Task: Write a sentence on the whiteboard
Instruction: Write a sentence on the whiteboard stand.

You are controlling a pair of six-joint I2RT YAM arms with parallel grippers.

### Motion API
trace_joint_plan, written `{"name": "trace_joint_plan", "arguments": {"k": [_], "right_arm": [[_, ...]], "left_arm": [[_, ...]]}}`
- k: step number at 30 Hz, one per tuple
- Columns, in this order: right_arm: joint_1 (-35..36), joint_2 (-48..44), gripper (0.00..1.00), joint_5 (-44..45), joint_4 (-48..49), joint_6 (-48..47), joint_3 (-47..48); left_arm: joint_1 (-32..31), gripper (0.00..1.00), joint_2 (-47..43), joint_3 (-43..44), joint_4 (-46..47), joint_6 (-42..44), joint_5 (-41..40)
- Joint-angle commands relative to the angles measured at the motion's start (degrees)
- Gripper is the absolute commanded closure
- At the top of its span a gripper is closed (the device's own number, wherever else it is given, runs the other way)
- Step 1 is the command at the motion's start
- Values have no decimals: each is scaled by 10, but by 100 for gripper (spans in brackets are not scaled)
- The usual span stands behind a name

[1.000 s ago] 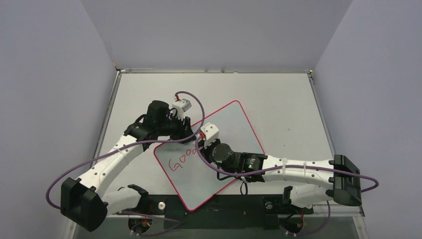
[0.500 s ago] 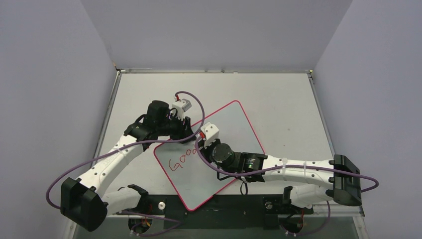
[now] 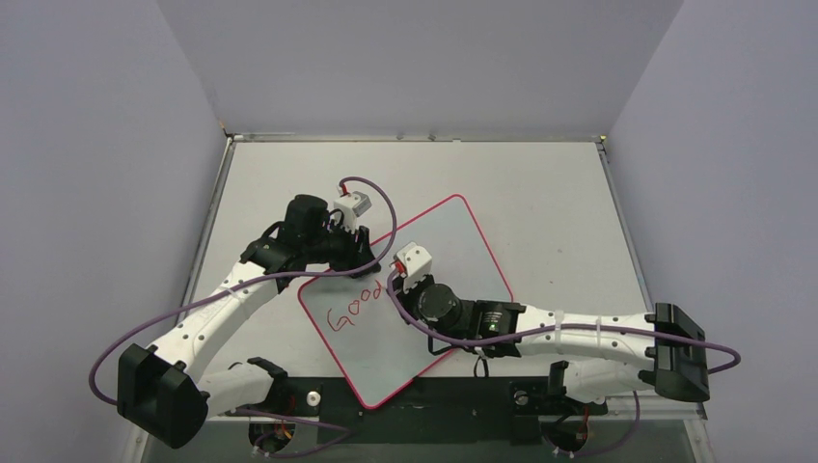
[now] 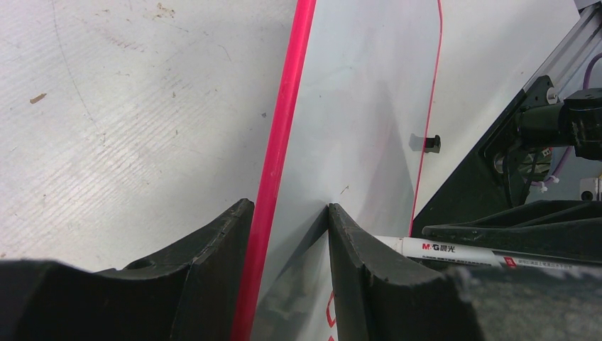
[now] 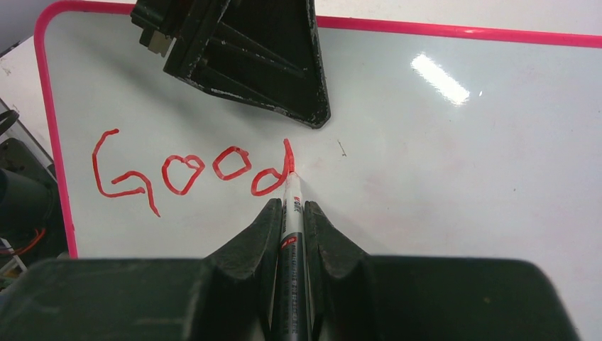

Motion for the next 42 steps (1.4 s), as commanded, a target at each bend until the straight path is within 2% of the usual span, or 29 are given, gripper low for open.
{"name": "trace_joint_plan", "arguments": {"k": [1,12,18,26,36,42], "right_arm": [[7,-23,100,12,-11,16,-12],[9,-46,100,26,-36,16,-17],[10,-71,100,44,-62,-5,15],[-4,-104,100,44,-51,-30,29],[-82,-157,100,-23,-2,-18,-32],[-137,-194,100,-104,50,-1,-84]], "left_arm": [[1,100,-11,4,20,30,-60],[0,100,-12,5,19,30,-61],[0,100,-14,4,20,29,-60],[-2,100,-18,4,18,31,-62],[-6,100,-23,3,17,31,-66],[-7,100,-25,4,17,32,-66]]}}
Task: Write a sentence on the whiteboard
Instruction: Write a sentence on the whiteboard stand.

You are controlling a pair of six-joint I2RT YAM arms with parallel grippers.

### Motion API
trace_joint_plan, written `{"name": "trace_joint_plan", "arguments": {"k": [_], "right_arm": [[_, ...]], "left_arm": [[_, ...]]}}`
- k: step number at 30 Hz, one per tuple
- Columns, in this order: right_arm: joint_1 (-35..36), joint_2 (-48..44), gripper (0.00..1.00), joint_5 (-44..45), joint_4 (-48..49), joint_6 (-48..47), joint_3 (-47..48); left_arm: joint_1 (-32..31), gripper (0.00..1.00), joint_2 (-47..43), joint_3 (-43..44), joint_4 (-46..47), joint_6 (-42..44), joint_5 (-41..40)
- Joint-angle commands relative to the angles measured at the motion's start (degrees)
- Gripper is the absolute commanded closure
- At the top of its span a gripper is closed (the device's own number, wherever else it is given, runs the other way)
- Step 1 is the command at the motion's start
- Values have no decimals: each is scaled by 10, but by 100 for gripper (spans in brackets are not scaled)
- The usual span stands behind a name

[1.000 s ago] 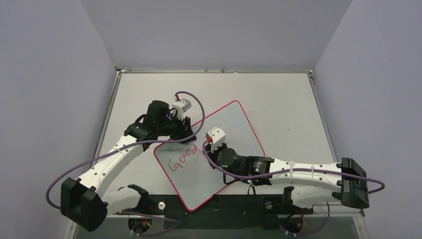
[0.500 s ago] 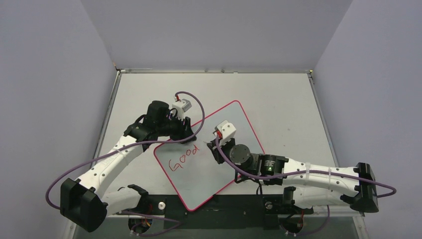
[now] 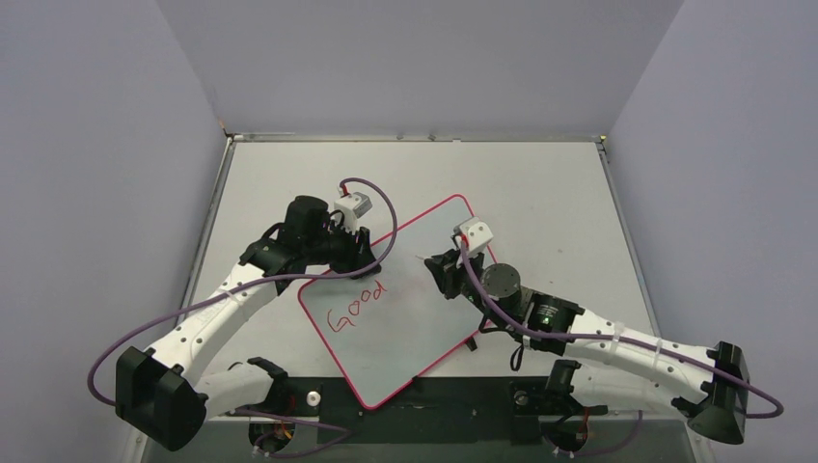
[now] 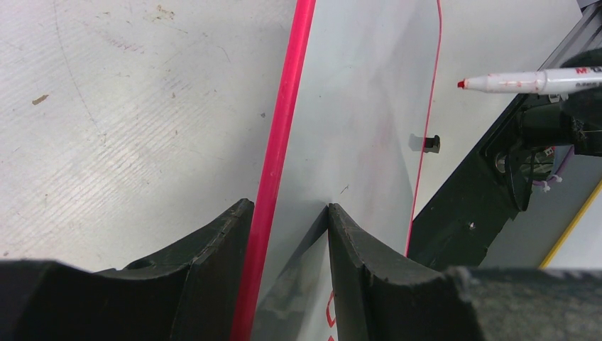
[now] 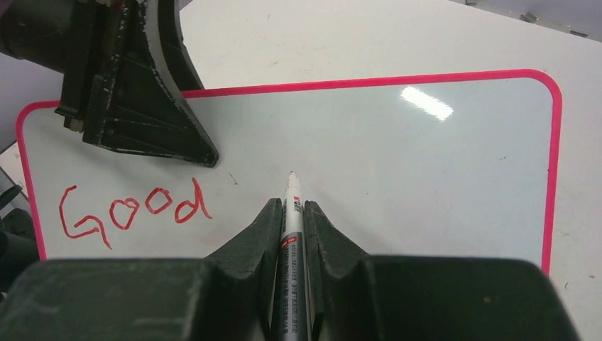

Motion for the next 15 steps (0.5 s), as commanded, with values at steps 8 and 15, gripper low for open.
{"name": "trace_joint_plan", "arguments": {"k": [8,15], "right_arm": [[-78,-48,100,-145,126,33,-76],[-85,-35,100,-173,153,33,-89]], "left_arm": [[-1,100,-15,3,19,32,-57],[-1,100,-13,3,20,32,-58]]}}
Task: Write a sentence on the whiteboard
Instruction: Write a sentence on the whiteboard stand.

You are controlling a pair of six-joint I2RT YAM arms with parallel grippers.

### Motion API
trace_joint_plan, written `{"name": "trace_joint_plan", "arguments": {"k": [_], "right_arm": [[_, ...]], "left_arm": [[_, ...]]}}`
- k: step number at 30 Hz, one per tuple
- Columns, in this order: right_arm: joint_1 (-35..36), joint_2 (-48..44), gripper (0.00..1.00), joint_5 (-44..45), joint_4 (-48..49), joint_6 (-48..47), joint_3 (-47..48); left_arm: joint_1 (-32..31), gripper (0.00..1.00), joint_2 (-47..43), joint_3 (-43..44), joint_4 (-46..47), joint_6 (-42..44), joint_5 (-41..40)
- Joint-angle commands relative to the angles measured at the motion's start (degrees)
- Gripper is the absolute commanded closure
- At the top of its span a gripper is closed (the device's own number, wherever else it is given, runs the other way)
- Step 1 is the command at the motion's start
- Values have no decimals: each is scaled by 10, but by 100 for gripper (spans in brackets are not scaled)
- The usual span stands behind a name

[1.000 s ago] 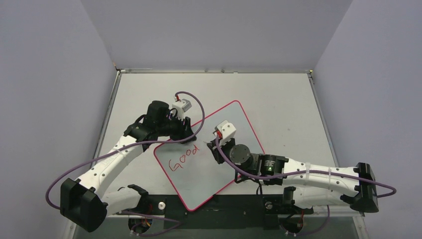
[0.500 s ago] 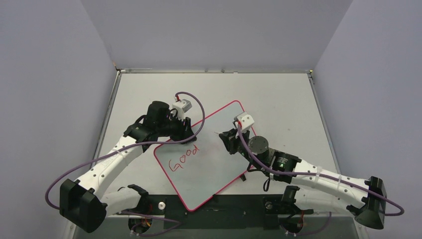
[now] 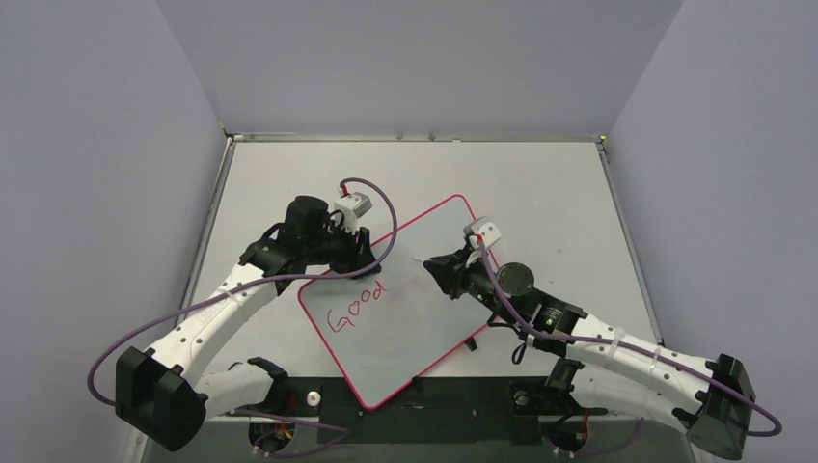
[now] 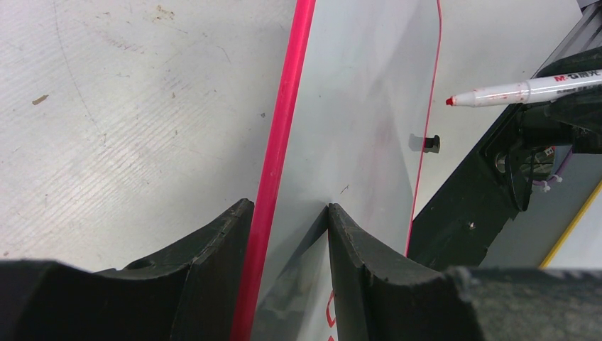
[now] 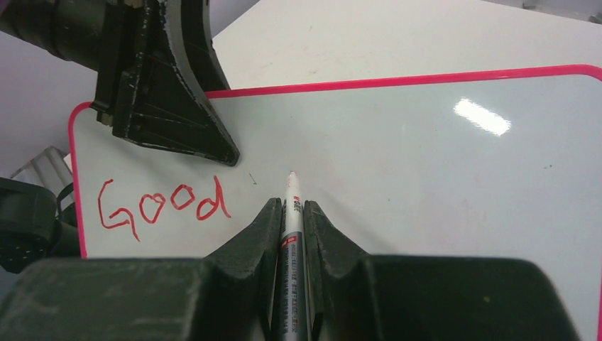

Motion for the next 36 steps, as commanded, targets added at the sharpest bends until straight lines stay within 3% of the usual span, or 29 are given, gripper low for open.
{"name": "trace_joint_plan", "arguments": {"k": [1,36], "right_arm": [[-7,5,100,-37,58,6,-7],[-7,100,100,-72,86,-15,19]], "left_arm": [[0,100,-12,3,19,32,-58],[-5,100,-6,4,17,35,-67]]}}
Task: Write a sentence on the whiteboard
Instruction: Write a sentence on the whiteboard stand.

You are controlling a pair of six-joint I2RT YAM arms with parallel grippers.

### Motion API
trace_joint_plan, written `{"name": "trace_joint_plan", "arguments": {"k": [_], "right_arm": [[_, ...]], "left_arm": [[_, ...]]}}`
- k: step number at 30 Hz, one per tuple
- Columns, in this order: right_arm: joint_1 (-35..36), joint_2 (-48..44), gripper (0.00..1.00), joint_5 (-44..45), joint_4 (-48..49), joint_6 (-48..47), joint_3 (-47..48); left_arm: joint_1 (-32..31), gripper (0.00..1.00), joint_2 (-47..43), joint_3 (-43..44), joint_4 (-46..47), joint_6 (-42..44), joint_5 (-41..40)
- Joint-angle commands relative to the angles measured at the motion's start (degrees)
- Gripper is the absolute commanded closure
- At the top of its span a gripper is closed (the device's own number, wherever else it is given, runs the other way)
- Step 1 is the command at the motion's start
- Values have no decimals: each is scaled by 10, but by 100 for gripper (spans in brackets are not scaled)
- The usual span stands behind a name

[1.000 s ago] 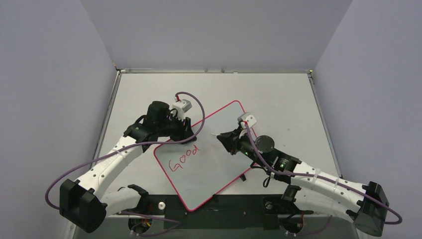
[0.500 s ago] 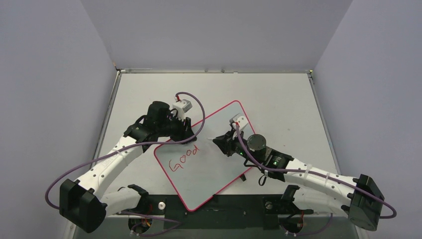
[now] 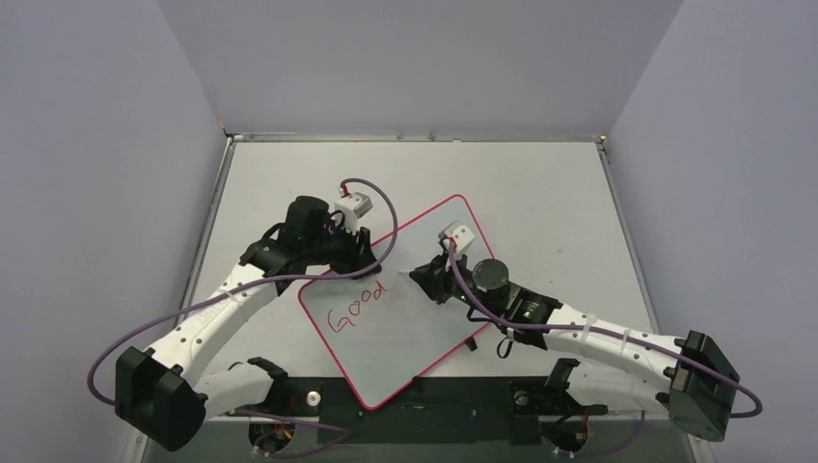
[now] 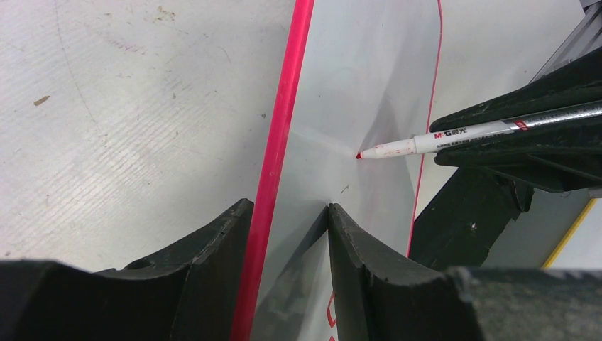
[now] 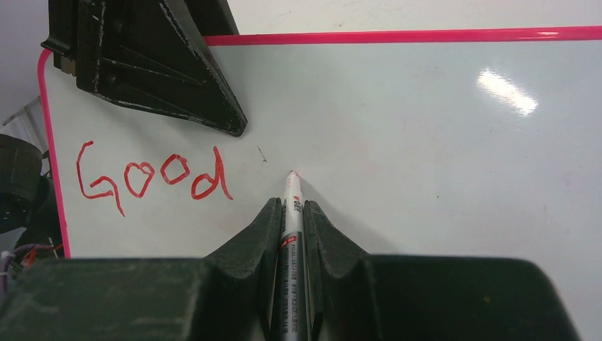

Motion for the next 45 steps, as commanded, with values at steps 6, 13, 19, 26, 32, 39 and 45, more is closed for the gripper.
{"name": "trace_joint_plan", "arguments": {"k": [6,13,19,26,32,39,45], "right_arm": [[-4,7,100,4,27,-12,15],[-3,-10,100,13,7,-11,-2],[-2,-30,100,14,-5,-2,-15],[3,-44,100,37,-11,7,-37],[4,-46,100,40,-11,6,-37],[5,-35,100,36,-13,-7,-7],[6,3,100,27,1,-17,15]], "left_arm": [[-2,100,-6,4,16,35,-64],[-3,100,-5,4,16,35,-64],[-3,100,-5,4,16,35,-66],[-3,100,-3,5,16,35,-65],[-2,100,-2,5,16,35,-66],[-3,100,-4,5,15,35,-67],[-3,100,-6,3,15,34,-67]]}}
